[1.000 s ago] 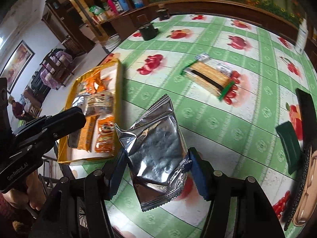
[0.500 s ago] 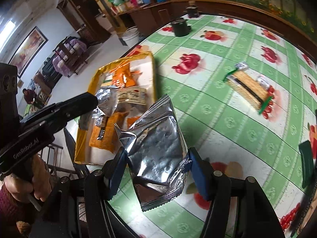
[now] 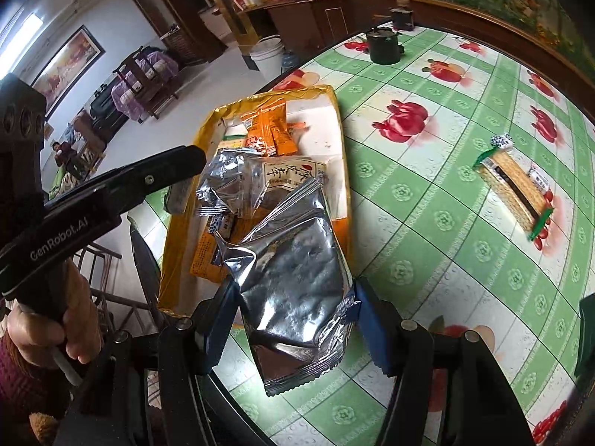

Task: Organize snacks
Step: 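Carry the silver foil bag and striped candy over the tray with both grippers, then lower both snacks into the tray and open both grippers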

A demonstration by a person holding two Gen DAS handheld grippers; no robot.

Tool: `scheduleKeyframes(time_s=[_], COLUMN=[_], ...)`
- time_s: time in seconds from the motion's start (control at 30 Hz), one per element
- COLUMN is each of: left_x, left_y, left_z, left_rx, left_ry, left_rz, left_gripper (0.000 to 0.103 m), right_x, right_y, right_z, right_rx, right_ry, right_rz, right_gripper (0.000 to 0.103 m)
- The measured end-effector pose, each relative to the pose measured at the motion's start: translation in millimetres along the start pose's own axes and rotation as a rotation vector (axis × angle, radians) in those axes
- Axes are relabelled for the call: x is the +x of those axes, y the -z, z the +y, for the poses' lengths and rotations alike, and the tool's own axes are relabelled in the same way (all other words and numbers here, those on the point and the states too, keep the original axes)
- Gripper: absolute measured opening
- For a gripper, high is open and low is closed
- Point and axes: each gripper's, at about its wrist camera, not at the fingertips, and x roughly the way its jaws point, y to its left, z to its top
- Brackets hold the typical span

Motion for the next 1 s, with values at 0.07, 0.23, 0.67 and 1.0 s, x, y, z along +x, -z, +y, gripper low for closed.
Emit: scheduleKeyframes(time_s=[0.07,0.23,0.67,1.0], left_x=[3,12,43,59], left_y=[-2,-5,-6,-4], left_z=[4,14,35,44], left_rx=[-0.008,-0.02,-0.027,-0.015], left_ry=[0.0,-0.003,-0.009,0.0], left_rz=[0.006,0.023,0.086,0.123], left_gripper=[0.019,0.019,0.019,0.019], right_x=[4,13,40,59], right_y=[-3,-8,-20,-26], right_z=[1,7,16,20], right_rx=[-0.005,-0.014,-0.014,0.008], right_ry=[0.0,-0.001,-0.001,0.002], right_rz=[0.006,0.02,0.054,0.08], right_gripper=[0.067,0.067,0.067,0.067])
